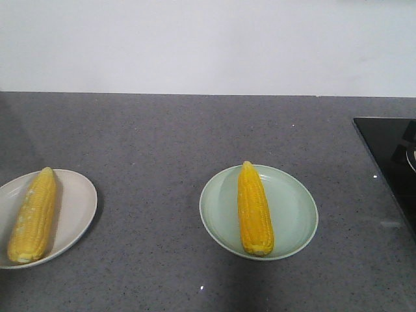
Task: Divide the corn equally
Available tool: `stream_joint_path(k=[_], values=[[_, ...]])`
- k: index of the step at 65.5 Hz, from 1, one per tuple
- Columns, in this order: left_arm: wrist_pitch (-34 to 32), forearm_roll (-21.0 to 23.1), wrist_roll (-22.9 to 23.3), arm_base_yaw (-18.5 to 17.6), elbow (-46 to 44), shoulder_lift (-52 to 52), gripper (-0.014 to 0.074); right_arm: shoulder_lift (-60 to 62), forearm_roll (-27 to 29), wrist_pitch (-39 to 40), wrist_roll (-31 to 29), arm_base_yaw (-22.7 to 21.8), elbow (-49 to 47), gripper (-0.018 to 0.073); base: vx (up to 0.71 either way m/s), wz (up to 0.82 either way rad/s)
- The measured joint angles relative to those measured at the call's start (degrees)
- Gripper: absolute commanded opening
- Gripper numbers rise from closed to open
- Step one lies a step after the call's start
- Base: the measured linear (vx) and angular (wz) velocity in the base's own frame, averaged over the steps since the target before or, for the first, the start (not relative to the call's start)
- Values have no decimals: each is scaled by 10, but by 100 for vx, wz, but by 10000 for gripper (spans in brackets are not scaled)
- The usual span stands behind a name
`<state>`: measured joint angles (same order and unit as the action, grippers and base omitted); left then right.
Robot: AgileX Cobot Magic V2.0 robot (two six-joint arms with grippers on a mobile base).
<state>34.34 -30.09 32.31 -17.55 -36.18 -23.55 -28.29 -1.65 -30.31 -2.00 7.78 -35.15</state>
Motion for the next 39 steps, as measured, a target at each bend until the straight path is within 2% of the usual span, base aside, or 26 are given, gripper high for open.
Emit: stream_joint_path(k=[39], values=[[0,0,0,0,0,0,-8,0,0,0,0,0,0,-11,0,0]])
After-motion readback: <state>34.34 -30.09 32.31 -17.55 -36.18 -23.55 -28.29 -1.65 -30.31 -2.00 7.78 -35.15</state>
